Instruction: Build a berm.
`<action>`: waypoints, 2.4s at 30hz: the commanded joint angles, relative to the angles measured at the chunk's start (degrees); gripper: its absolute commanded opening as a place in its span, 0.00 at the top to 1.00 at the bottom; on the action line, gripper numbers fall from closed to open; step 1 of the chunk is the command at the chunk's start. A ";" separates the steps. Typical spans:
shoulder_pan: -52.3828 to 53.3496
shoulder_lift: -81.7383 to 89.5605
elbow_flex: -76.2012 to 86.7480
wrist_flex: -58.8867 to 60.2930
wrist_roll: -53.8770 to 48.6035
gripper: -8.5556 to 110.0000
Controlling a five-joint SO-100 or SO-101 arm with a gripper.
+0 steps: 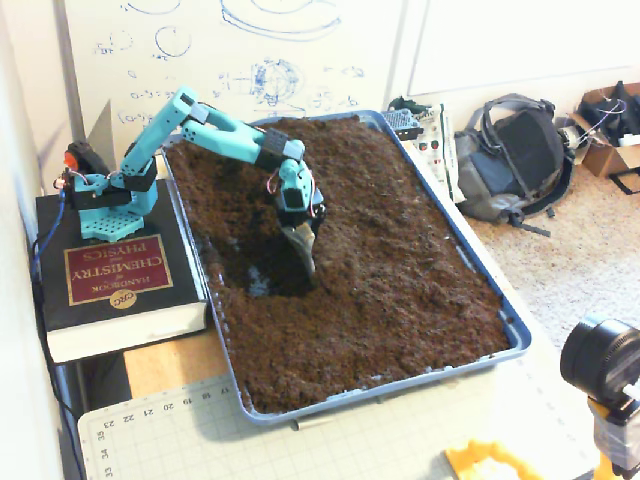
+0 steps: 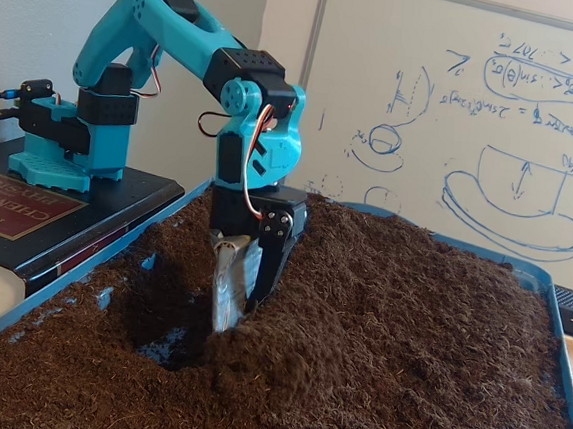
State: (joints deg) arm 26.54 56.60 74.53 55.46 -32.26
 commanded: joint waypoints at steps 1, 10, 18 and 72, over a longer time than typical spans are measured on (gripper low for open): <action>-0.53 10.02 -5.71 3.87 0.70 0.92; -0.62 17.14 -5.71 13.62 1.14 0.92; -4.22 24.08 -0.53 20.57 8.88 0.92; -41.13 4.39 7.38 -47.81 40.96 0.92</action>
State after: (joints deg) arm -13.97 60.47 88.51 11.51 9.23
